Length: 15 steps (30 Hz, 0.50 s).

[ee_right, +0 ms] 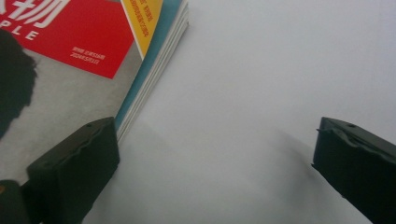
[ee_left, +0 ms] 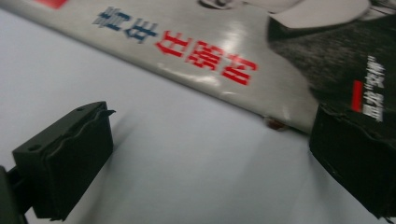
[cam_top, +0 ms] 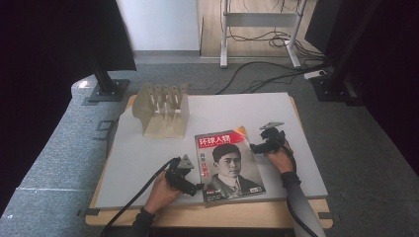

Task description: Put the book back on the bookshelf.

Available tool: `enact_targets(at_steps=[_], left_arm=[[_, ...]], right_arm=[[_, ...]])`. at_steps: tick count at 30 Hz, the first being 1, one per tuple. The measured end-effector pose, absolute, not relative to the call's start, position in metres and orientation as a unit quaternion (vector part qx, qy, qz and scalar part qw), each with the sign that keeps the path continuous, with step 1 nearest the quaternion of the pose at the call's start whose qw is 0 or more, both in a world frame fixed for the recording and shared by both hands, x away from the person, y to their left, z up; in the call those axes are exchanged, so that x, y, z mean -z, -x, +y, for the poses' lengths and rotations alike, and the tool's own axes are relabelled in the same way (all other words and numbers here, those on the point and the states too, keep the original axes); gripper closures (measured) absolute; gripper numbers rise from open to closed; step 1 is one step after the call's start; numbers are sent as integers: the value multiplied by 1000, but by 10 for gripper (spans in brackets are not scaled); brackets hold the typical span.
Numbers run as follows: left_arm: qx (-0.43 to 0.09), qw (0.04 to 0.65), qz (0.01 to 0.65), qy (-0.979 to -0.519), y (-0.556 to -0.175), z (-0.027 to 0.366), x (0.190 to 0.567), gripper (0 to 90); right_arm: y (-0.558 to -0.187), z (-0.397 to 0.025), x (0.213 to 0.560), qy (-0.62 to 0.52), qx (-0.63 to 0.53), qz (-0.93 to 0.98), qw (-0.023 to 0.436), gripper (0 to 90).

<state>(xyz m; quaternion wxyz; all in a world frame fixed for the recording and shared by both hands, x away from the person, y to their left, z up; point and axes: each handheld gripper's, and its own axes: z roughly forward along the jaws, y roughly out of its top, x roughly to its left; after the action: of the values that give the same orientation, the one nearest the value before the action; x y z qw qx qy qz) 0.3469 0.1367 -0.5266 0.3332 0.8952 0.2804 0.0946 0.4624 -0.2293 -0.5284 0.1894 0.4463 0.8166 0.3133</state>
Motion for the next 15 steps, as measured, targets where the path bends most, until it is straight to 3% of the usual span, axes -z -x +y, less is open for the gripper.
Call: enact_targets(at_steps=[10,15], left_arm=[[-118,328,321,-881,-370,137,528,0],[-117,328,320,-881,-371,137,528,0]], right_arm=[[-453,-224,519,-434,-341,819,160,65],[-451,-208,516,-410,-357,829,133,129]])
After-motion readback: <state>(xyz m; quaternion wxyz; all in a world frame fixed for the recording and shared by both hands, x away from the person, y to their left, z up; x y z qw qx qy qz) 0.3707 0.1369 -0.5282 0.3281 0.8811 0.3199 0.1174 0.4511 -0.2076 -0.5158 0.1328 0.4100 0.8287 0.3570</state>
